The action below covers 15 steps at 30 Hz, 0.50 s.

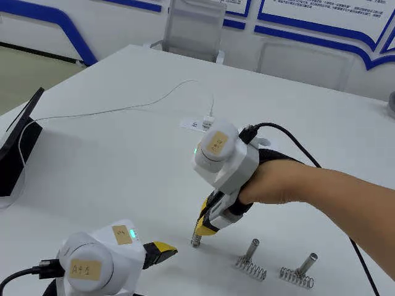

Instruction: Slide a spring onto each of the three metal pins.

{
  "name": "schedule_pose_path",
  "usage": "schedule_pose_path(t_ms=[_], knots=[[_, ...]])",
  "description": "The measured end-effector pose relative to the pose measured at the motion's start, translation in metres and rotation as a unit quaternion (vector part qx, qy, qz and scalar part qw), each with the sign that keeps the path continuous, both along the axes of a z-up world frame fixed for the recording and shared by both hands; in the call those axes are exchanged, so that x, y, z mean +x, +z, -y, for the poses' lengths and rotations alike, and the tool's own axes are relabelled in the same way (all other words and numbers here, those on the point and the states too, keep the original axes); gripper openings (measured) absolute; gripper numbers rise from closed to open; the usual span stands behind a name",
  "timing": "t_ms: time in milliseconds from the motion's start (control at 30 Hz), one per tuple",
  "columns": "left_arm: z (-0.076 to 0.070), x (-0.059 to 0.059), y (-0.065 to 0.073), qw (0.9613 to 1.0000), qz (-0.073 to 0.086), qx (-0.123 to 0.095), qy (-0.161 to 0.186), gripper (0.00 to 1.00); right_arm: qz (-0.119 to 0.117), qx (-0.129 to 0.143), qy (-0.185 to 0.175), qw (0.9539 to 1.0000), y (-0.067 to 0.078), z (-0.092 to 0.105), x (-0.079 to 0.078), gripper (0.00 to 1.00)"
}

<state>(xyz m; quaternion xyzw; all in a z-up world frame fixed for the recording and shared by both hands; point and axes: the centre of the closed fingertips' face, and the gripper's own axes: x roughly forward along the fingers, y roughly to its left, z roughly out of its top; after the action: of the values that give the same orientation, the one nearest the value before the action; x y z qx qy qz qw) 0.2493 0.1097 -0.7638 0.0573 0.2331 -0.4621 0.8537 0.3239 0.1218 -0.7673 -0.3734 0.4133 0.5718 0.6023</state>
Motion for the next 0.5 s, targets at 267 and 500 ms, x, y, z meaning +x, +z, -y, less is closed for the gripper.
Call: schedule_pose_path(t_ms=[267,500], knots=[[0.001,0.000,0.000,1.0000,-0.001,0.000,-0.001,0.61,0.004,-0.007,0.004,1.0000,-0.007,-0.001,-0.002,0.12],[0.000,0.000,0.001,1.0000,-0.002,0.000,0.000,0.61,0.006,-0.012,0.009,0.9999,-0.012,-0.002,-0.004,0.12]])
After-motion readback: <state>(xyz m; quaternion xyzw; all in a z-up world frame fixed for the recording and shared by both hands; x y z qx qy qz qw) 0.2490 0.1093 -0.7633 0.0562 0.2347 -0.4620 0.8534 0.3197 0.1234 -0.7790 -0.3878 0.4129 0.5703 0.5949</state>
